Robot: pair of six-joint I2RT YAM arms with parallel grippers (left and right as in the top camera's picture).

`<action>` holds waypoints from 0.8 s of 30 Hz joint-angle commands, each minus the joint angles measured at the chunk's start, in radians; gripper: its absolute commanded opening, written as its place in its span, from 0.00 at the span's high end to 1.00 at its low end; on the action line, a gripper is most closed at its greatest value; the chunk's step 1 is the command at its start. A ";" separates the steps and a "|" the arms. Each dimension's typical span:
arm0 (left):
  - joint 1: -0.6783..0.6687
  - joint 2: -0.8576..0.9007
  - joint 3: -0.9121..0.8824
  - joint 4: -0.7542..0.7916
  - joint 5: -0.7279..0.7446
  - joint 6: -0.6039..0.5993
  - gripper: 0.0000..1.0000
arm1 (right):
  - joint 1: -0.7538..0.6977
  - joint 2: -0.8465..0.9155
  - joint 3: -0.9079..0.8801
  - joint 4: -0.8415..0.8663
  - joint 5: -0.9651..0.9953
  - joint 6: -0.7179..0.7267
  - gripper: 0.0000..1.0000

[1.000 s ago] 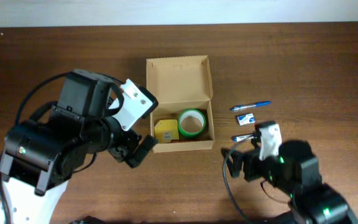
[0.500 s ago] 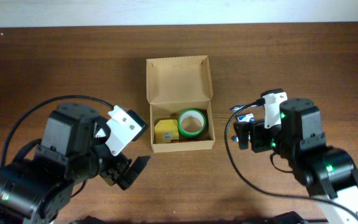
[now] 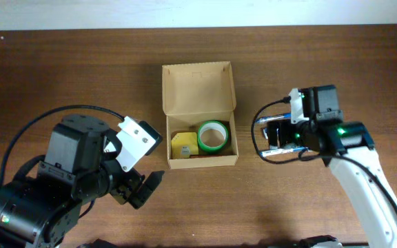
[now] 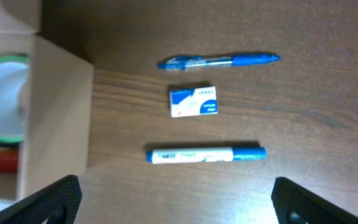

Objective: Pack container
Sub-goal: 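Move the right gripper over the staples box and grasp it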

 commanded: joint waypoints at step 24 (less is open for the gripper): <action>0.006 -0.001 -0.006 0.003 -0.008 -0.010 0.00 | -0.044 0.434 0.024 0.227 0.007 -0.190 0.00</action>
